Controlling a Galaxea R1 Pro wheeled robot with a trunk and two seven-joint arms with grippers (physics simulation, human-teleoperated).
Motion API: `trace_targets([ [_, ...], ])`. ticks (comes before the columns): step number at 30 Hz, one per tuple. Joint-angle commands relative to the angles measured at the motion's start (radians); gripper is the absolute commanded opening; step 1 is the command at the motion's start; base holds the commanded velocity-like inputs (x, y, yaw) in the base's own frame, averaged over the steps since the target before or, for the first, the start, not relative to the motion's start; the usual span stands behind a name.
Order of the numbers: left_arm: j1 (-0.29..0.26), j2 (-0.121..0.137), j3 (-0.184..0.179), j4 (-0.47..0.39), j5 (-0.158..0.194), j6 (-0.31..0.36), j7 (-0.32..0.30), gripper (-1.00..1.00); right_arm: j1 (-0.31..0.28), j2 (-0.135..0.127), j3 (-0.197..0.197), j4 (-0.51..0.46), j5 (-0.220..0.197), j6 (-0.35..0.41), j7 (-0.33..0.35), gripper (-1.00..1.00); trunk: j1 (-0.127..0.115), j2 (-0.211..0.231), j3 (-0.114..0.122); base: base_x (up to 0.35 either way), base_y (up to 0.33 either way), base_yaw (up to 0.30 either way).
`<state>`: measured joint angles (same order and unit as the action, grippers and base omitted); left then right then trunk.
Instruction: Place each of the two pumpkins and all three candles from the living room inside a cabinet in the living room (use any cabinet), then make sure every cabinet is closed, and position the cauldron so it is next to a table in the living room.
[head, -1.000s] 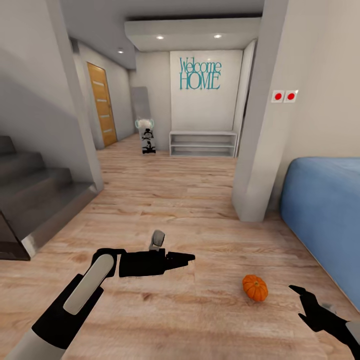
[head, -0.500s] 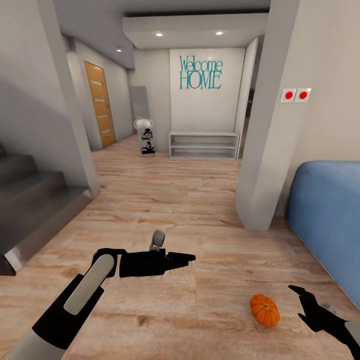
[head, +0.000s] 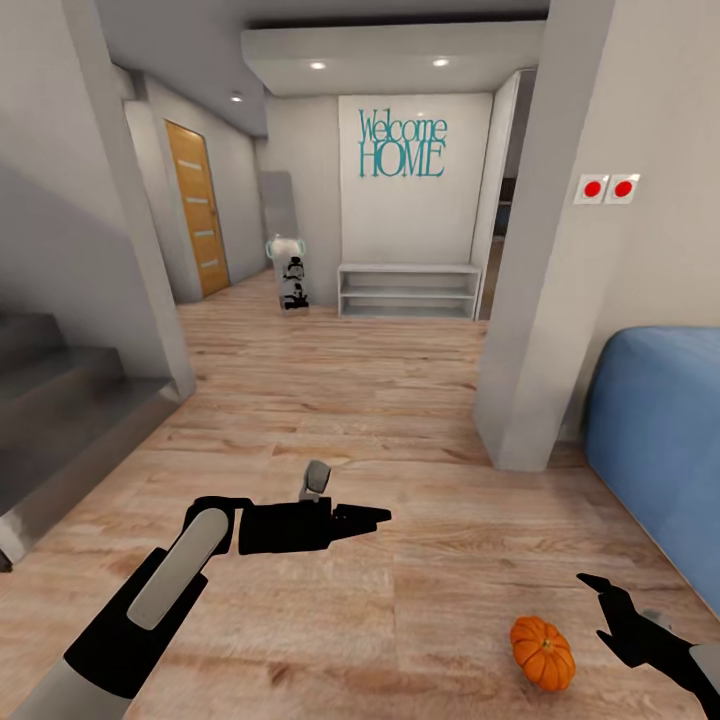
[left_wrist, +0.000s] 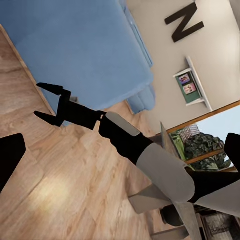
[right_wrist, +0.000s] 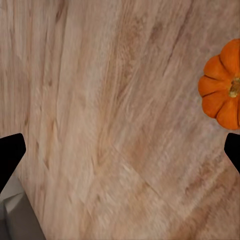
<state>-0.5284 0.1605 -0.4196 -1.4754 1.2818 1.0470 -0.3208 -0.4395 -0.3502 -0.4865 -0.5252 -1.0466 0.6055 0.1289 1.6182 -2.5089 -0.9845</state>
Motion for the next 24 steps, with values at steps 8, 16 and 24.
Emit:
trace_targets([
  [8,-0.001,0.001,0.001,0.0,-0.008,0.0,-0.009,1.0,-0.001,0.0,-0.005,0.006,0.035,0.005,0.002,1.0,0.001,-0.001,-0.013,0.007,0.0,0.0],
  [16,-0.001,0.001,0.001,0.0,-0.008,0.0,-0.009,1.0,-0.001,-0.001,-0.006,0.014,0.053,0.005,0.001,1.0,0.005,-0.003,-0.043,0.0,0.0,0.0],
  [24,-0.001,0.001,-0.001,0.0,-0.008,0.0,-0.009,1.0,-0.001,-0.001,-0.006,0.014,0.054,0.002,0.002,1.0,0.008,-0.005,-0.074,0.0,0.0,0.0],
])
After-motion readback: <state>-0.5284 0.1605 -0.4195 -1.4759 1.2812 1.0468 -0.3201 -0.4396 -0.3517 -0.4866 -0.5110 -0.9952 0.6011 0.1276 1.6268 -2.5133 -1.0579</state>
